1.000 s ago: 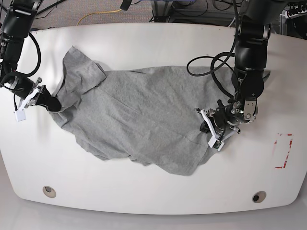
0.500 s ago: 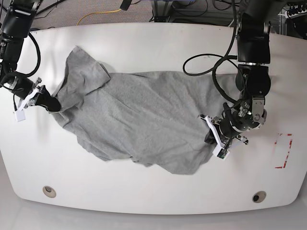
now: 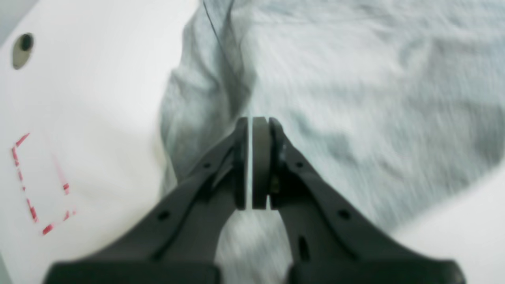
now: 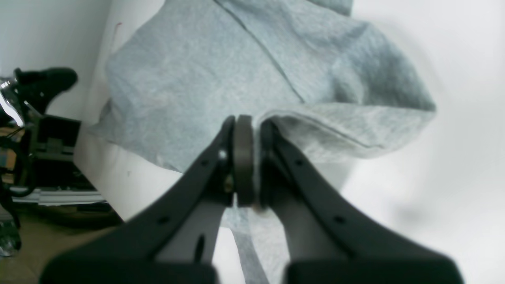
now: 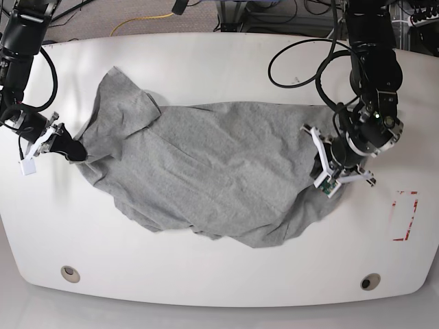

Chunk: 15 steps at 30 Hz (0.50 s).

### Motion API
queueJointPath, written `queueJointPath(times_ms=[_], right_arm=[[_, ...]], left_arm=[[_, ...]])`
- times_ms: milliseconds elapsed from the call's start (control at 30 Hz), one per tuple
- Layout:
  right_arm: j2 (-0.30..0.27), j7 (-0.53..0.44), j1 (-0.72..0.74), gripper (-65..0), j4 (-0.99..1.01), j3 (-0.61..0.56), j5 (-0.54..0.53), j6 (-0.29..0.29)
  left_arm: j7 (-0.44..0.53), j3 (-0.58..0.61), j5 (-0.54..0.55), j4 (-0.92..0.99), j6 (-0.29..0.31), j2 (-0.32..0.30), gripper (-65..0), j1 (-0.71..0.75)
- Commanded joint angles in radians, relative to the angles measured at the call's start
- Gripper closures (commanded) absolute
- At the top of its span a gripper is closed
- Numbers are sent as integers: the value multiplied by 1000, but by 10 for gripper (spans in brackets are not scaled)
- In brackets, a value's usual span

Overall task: Fold the T-shirt properly
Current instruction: 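Grasp the shirt edge with the left gripper and drag it toward the collar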

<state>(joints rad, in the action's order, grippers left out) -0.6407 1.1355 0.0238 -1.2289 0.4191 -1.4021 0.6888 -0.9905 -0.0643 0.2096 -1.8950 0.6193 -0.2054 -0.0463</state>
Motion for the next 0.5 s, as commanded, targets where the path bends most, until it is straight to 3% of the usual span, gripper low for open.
queueJointPath(times_ms=[0, 233, 467], right_arm=[[-29, -21, 20, 0, -15, 11, -26, 9], [-26, -21, 21, 0, -15, 10, -26, 9], [-23, -21, 21, 0, -15, 8, -26, 9]], left_arm=[[-9, -27, 14, -48, 15, -2, 0, 16], [-11, -87, 14, -47, 14, 4, -17, 53], [-12, -82, 12, -22, 12, 45, -300, -62]])
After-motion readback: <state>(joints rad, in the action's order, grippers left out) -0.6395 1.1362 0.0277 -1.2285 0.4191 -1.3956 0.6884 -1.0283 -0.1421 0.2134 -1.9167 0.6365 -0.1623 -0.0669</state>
